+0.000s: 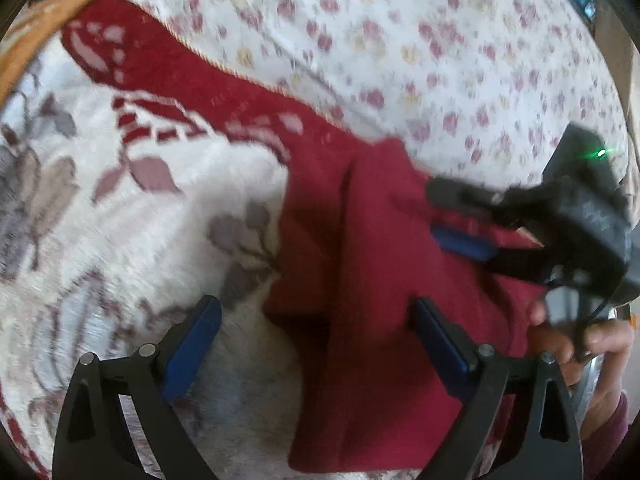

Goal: Fold small clothes

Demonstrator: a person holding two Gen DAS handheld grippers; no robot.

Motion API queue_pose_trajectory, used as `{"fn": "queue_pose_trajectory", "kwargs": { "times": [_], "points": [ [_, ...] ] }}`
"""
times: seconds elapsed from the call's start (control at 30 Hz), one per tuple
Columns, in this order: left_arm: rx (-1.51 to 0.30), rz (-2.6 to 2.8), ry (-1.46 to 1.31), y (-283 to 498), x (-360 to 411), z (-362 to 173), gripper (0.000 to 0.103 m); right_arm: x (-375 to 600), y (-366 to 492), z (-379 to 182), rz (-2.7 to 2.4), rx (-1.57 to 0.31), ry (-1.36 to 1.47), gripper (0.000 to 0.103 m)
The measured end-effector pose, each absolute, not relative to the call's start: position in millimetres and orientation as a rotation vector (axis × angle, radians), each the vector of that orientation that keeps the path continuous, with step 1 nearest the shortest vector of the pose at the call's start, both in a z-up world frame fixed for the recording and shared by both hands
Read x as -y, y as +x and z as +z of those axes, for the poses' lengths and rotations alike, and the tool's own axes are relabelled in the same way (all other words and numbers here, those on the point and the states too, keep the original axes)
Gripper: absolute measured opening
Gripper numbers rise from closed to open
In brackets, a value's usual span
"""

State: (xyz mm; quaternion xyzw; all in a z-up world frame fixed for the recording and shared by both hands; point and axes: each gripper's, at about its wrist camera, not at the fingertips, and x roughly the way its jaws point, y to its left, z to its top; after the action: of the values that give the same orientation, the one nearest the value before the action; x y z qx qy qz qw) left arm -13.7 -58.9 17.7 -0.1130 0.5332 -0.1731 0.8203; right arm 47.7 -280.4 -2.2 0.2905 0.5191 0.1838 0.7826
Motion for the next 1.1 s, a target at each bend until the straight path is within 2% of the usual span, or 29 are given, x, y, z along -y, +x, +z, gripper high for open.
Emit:
{"fn": "queue_pose_trajectory", "kwargs": {
  "times": [0.1,0.13,0.17,0.27,0.3,0.4,0.67,0.83,0.9,0.97,1.03,1.1],
  "points": [
    [-1.124,-0.366,-0.249,-12.4,60.7,17.8,0.093,279.5,46.9,-1.0,0.401,-1.119,0.625,0.085],
    [-1.117,-0.373,-0.275,-11.5,59.6,18.5,0.087,280.1,46.7,-0.4,0.396,-1.117,0.624,0.085],
    [-1.104,-0.400,-0.319,-10.7,58.0,20.3,0.071,279.9,46.6,0.8,0.389,-1.119,0.619,0.085],
    [-1.068,-0.439,-0.342,-10.2,60.9,28.3,0.050,273.7,51.5,7.5,0.368,-1.140,0.577,0.088],
    [-1.044,-0.450,-0.341,-11.0,62.2,32.6,0.045,270.8,54.4,10.7,0.367,-1.152,0.557,0.088],
    [-0.966,-0.500,-0.308,-15.6,68.9,47.8,0.041,262.4,64.3,20.6,0.402,-1.191,0.535,0.089],
    [-0.882,-0.588,-0.172,-27.7,88.8,62.7,0.041,223.5,106.5,25.4,0.432,-1.360,0.409,0.093],
    [-0.879,-0.651,-0.122,-35.7,98.7,65.5,0.041,189.7,114.2,6.2,0.387,-1.466,0.203,0.093],
    [-0.889,-0.654,-0.106,-38.2,100.1,64.8,0.041,185.5,107.4,4.8,0.341,-1.425,0.116,0.082],
    [-0.905,-0.636,-0.079,-37.5,99.5,64.2,0.044,190.8,99.7,8.1,0.315,-1.367,0.066,0.048],
    [-0.918,-0.624,-0.046,-39.3,96.7,66.6,0.058,208.0,90.9,9.9,0.324,-1.327,0.106,0.034],
    [-0.915,-0.627,-0.033,-45.4,93.6,70.0,0.092,229.0,85.9,12.6,0.314,-1.292,0.183,0.031]
  ]
}}
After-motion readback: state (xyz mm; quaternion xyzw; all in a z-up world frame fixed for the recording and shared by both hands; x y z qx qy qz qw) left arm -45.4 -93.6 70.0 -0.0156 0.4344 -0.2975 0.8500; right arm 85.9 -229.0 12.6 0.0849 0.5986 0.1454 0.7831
